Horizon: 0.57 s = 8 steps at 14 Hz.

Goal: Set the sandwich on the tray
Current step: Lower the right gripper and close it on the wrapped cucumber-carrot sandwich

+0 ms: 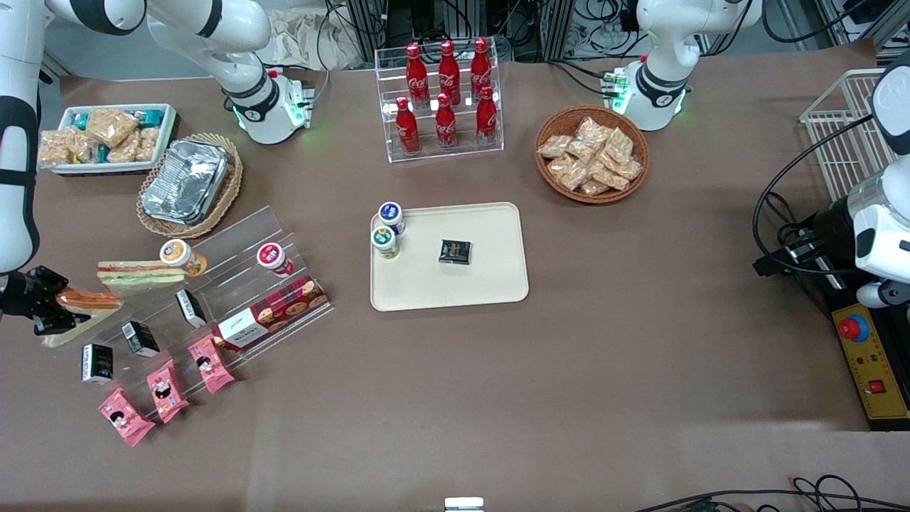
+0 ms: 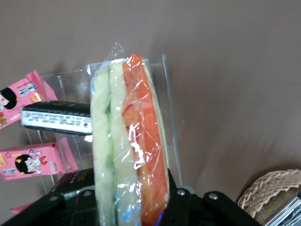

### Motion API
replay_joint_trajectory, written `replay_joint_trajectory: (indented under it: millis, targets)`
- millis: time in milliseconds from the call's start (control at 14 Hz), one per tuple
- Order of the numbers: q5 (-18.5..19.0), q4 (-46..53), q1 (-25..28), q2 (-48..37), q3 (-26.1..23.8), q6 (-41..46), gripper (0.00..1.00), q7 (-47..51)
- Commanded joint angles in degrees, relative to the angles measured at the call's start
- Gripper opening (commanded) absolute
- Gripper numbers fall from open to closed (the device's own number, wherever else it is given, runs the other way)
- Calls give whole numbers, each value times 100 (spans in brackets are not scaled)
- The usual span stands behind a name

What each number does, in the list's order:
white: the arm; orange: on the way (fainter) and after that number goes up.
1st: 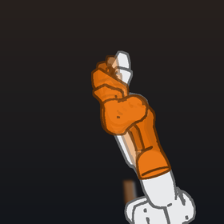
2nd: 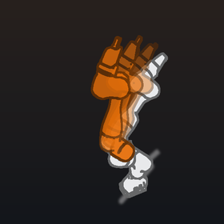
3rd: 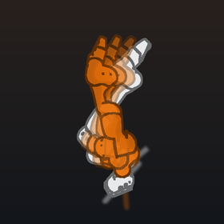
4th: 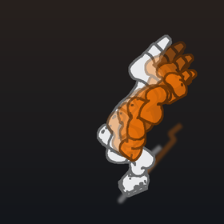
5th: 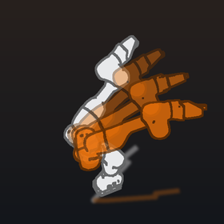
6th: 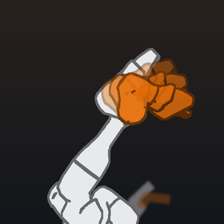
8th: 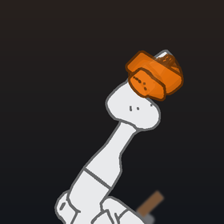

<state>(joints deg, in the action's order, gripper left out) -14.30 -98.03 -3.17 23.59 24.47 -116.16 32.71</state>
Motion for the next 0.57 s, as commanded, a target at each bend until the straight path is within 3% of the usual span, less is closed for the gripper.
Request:
replay_joint_trajectory:
  millis: [0,143,500]
  targets:
    - [-21,529,-52,-21,40,514,0,-431]
    - [190,1143,-165,40,31,1224,0,-476]
    - [208,1989,-18,-91,-4,2342,0,-415]
